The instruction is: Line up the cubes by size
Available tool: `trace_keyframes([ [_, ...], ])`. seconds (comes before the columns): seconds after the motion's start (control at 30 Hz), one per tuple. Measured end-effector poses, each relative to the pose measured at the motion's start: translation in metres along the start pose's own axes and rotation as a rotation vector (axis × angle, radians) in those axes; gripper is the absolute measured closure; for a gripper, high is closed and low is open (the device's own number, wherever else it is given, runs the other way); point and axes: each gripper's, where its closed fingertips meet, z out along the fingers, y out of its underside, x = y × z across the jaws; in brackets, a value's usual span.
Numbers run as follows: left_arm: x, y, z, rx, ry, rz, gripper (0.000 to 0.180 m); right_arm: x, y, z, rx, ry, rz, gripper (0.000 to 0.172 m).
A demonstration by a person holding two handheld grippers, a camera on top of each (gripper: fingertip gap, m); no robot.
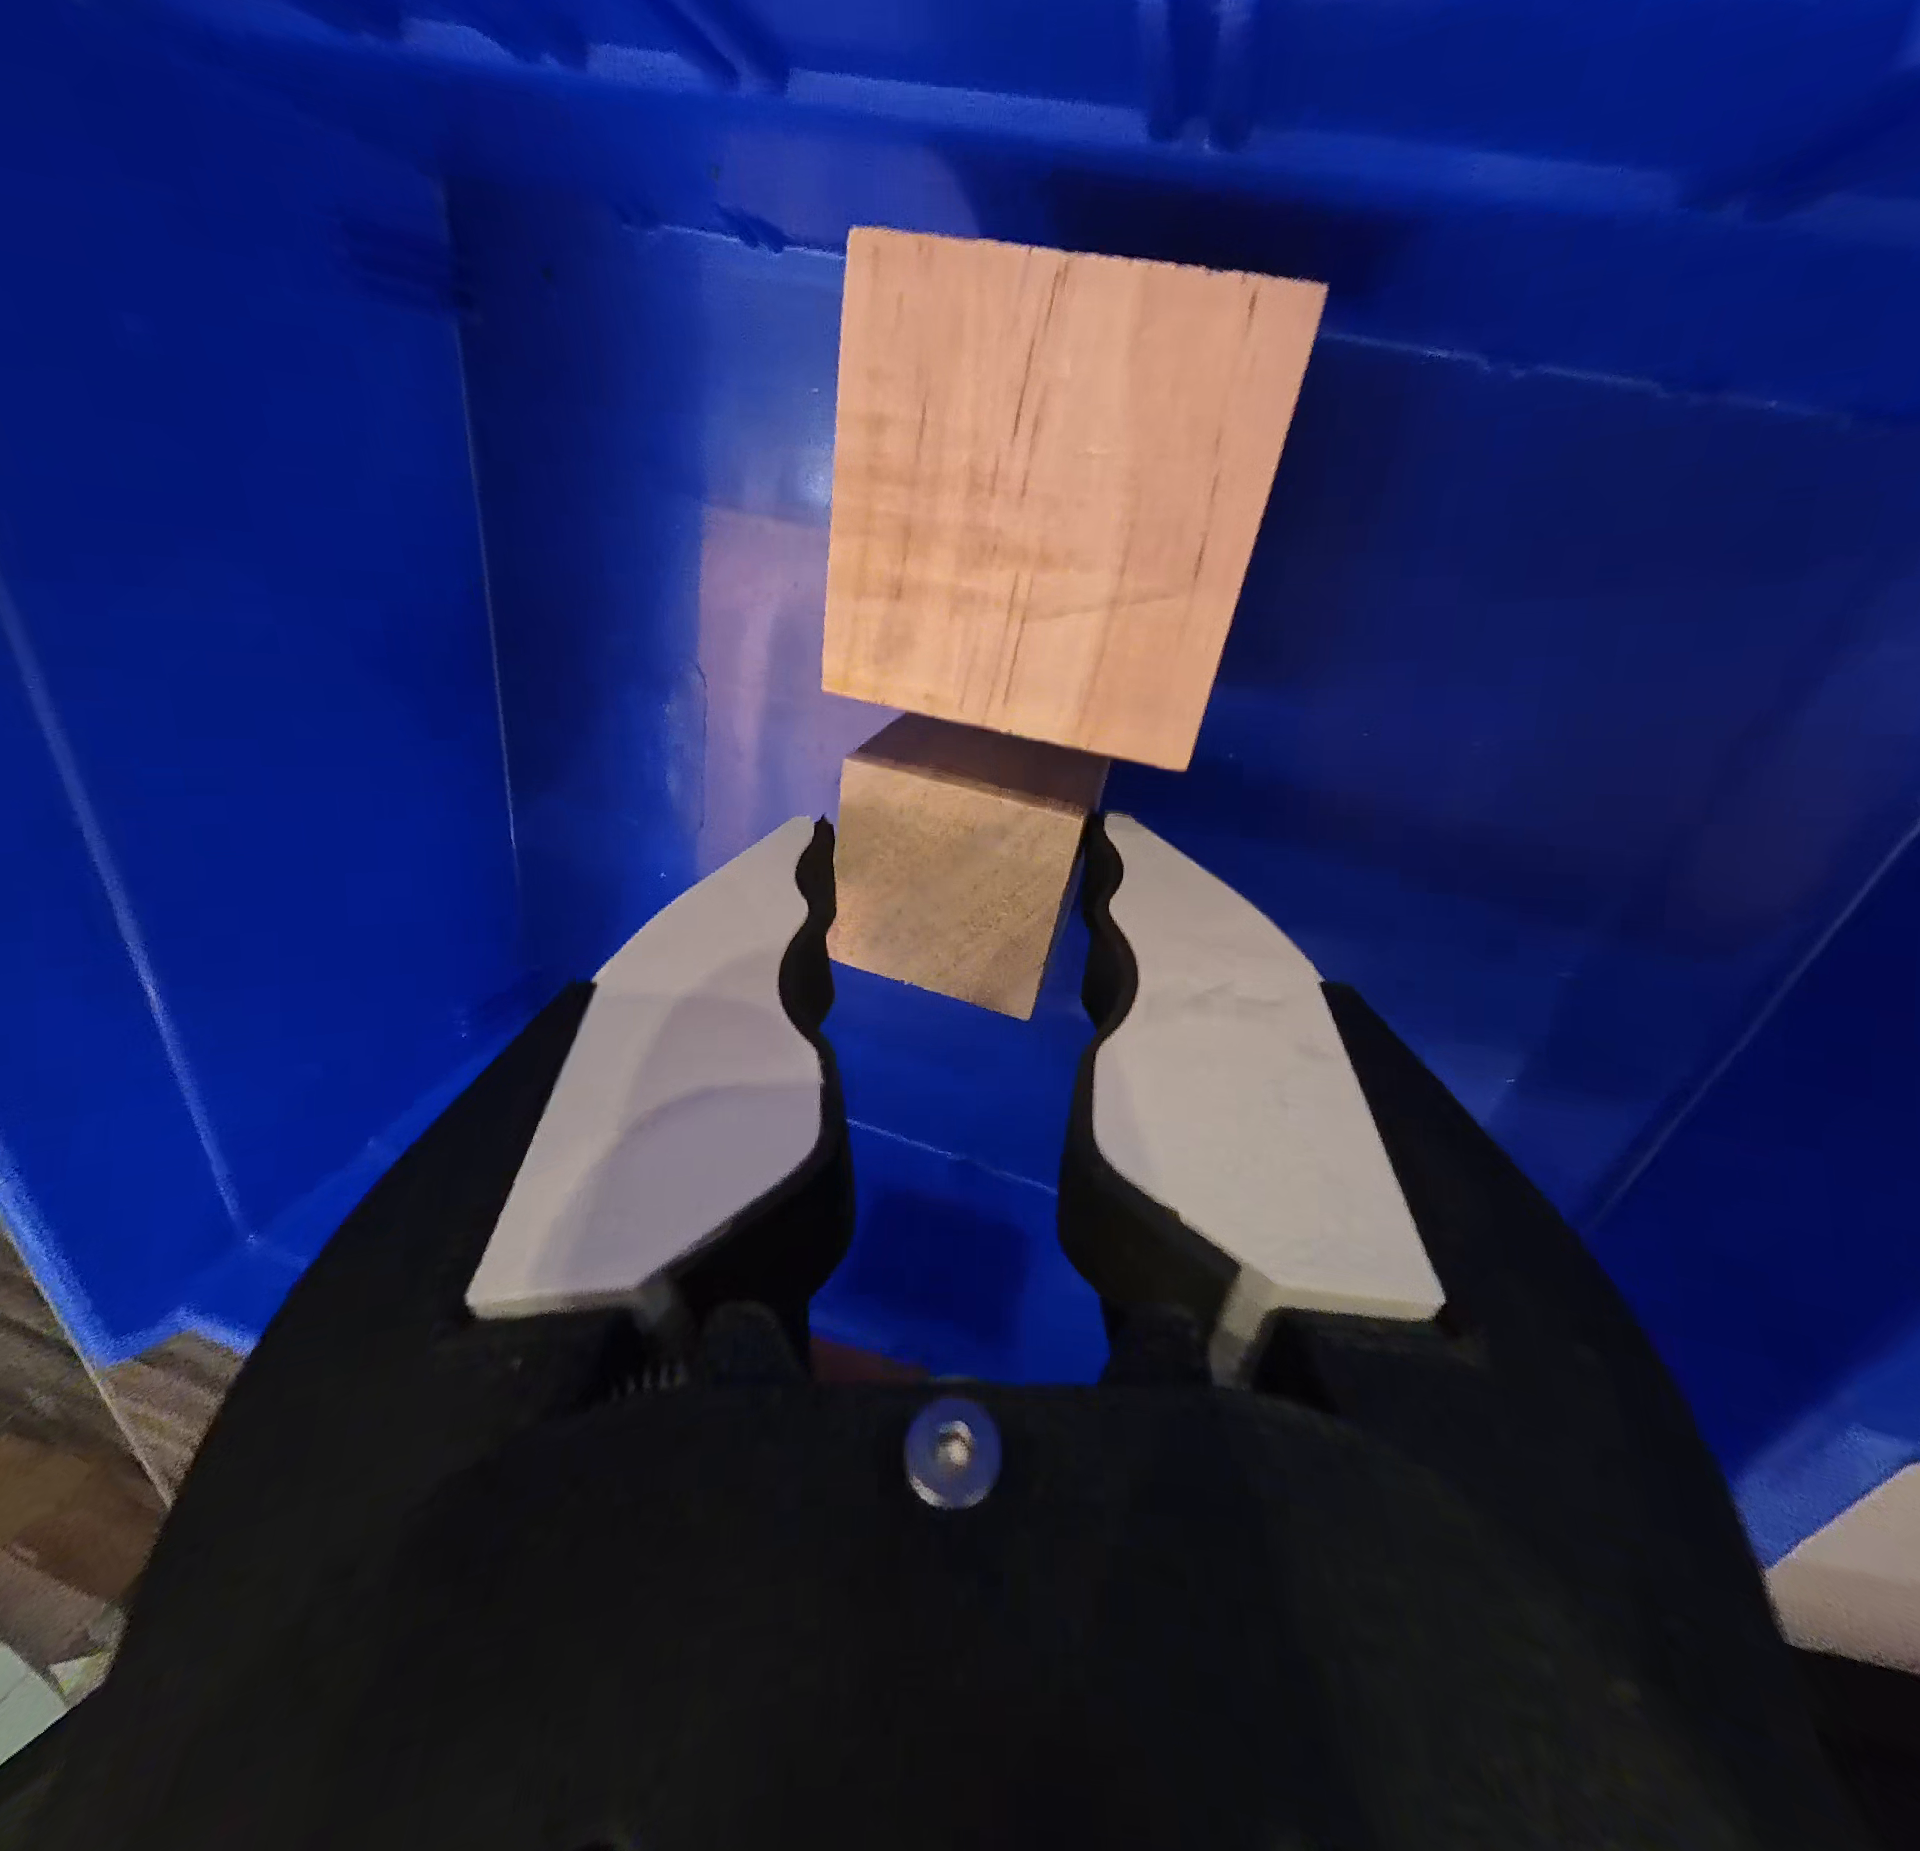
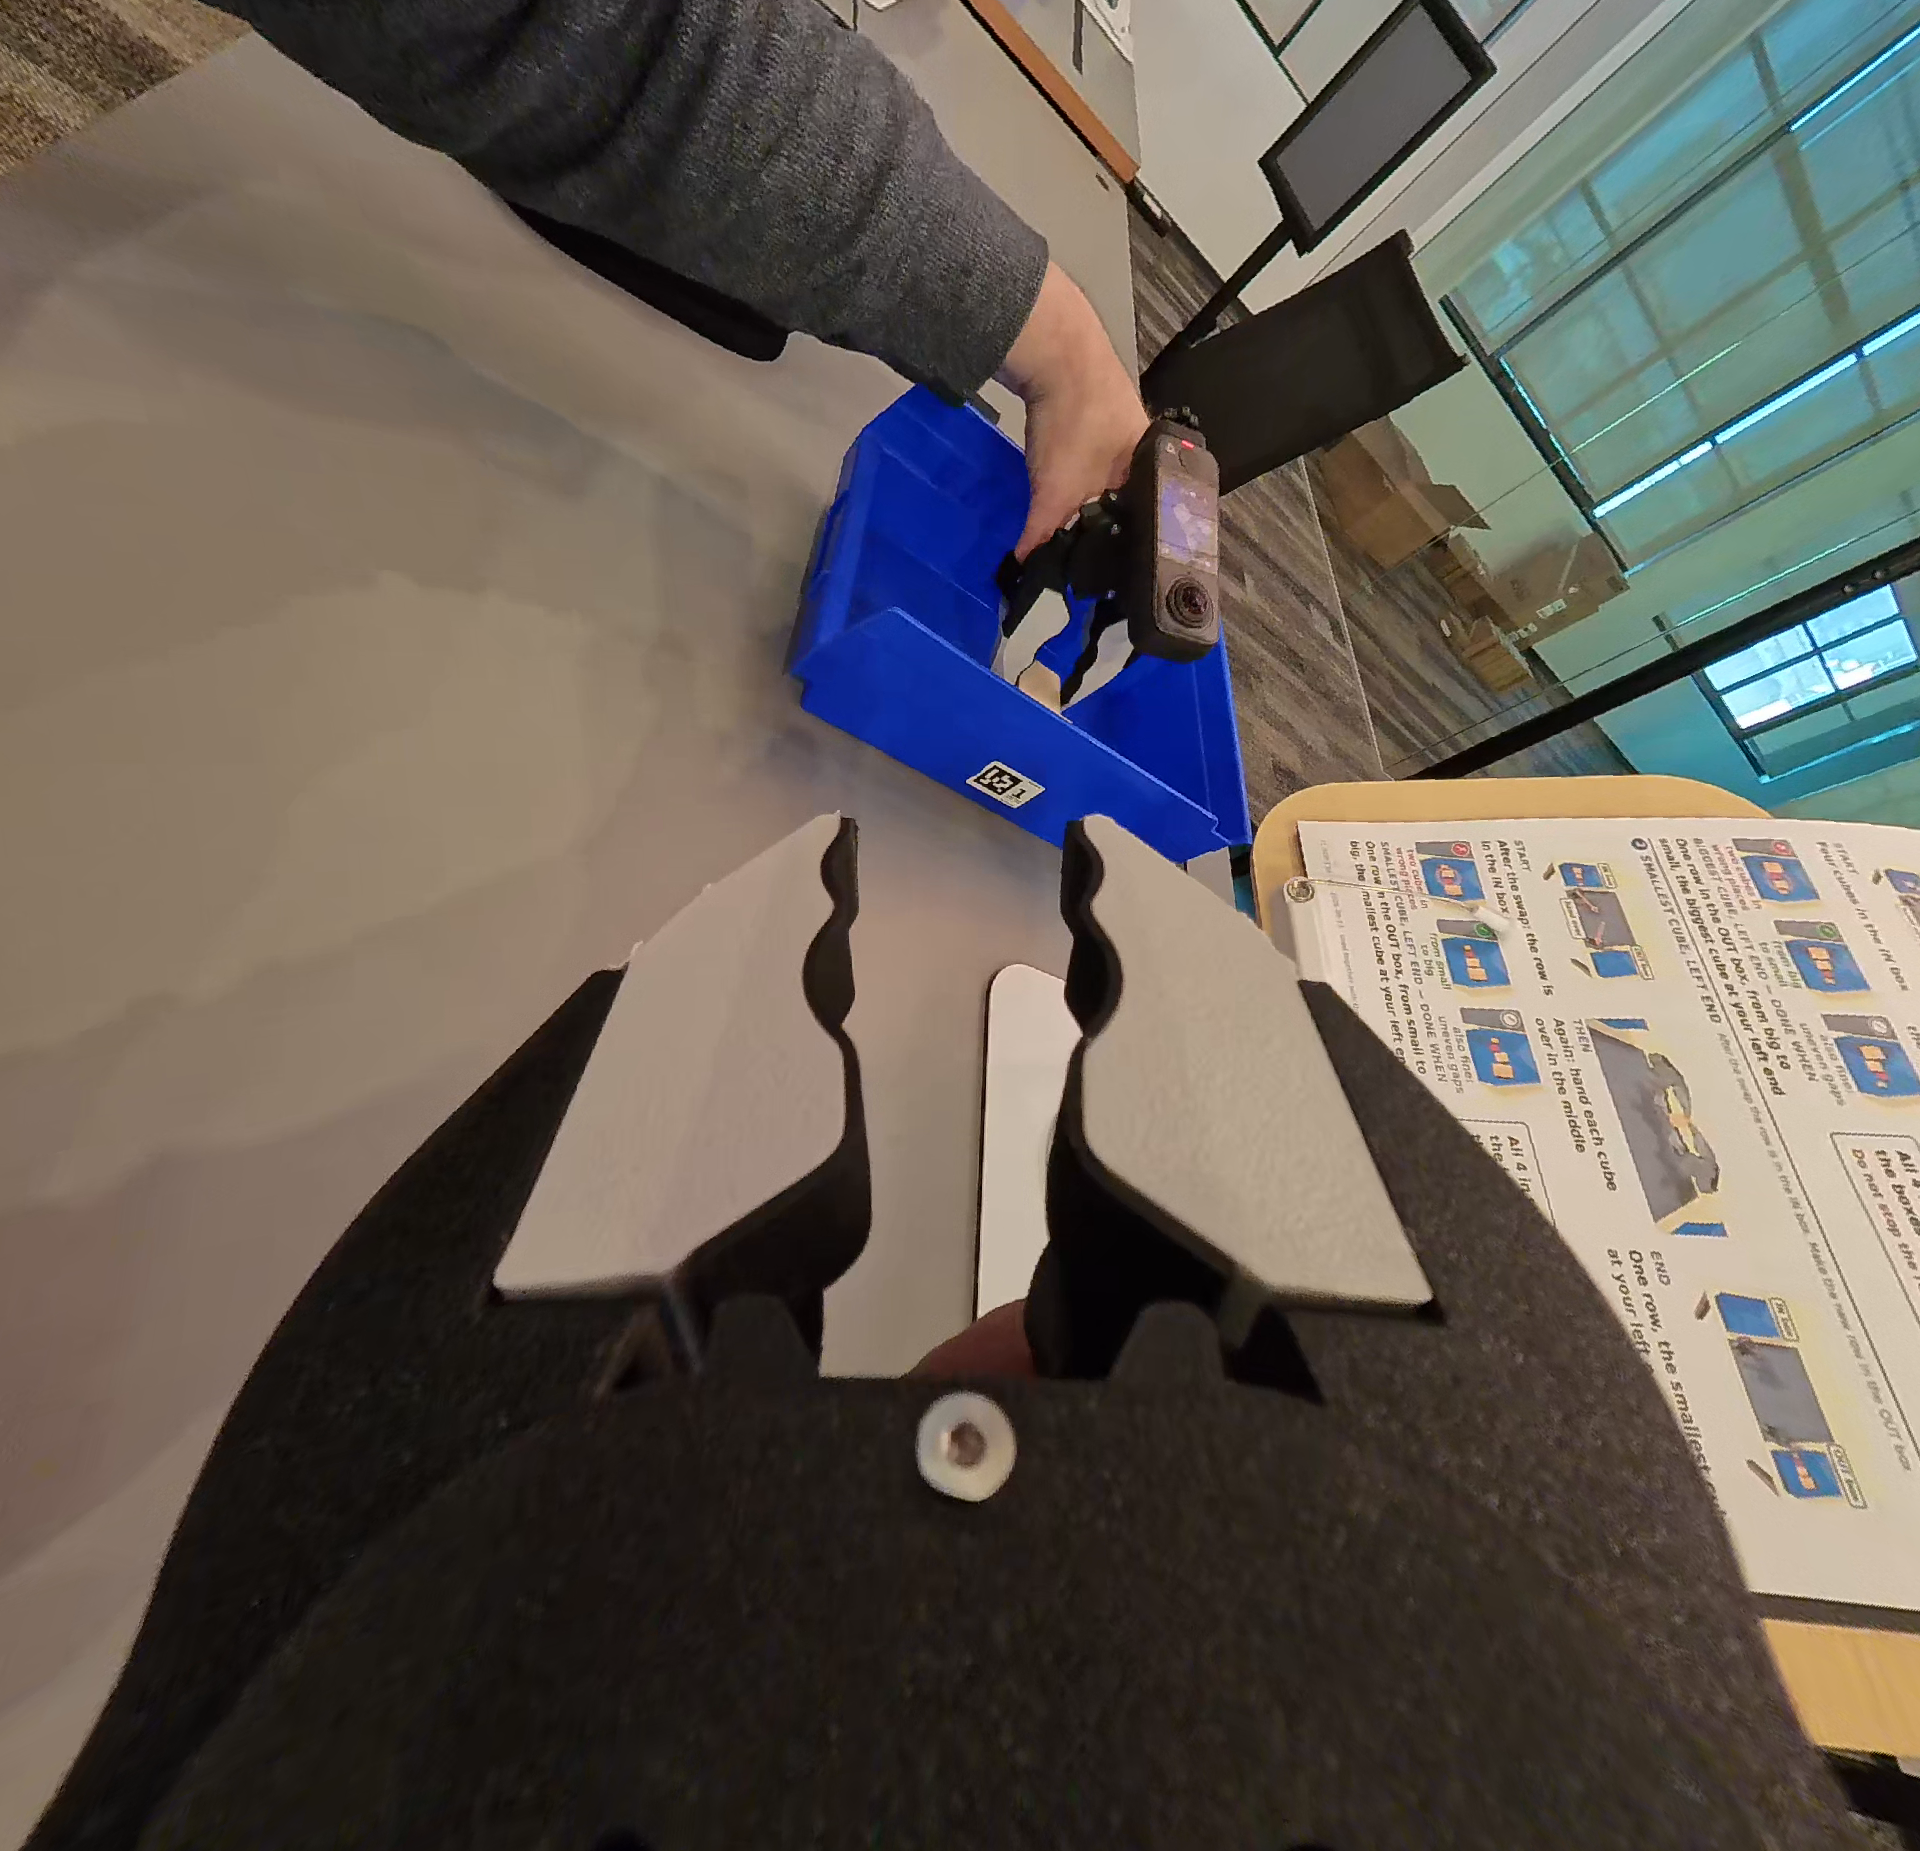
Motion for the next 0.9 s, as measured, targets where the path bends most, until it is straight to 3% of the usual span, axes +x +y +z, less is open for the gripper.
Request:
trace_keyframes([
  [0.2, -0.007, -0.001, -0.023, 0.104, -0.097, -0.055, 0.135, 0.005, 0.001, -0.001, 0.001, 0.024, 0.001, 0.134],
  [0.4, -0.011, -0.019, -0.1, 0.396, -0.289, -0.148, 0.135, 0.019, -0.005, -0.002, 0.034, 0.102, 0.014, 0.132],
  [0.67, 0.045, -0.116, -0.232, 0.889, -0.487, -0.02, 0.136, 0.037, -0.034, 0.001, 0.155, 0.238, 0.022, 0.129],
  [0.9, 0.121, -0.209, -0.312, 1.276, -0.474, 0.184, 0.136, 0.036, -0.053, 0.006, 0.23, 0.275, 0.019, 0.122],
])
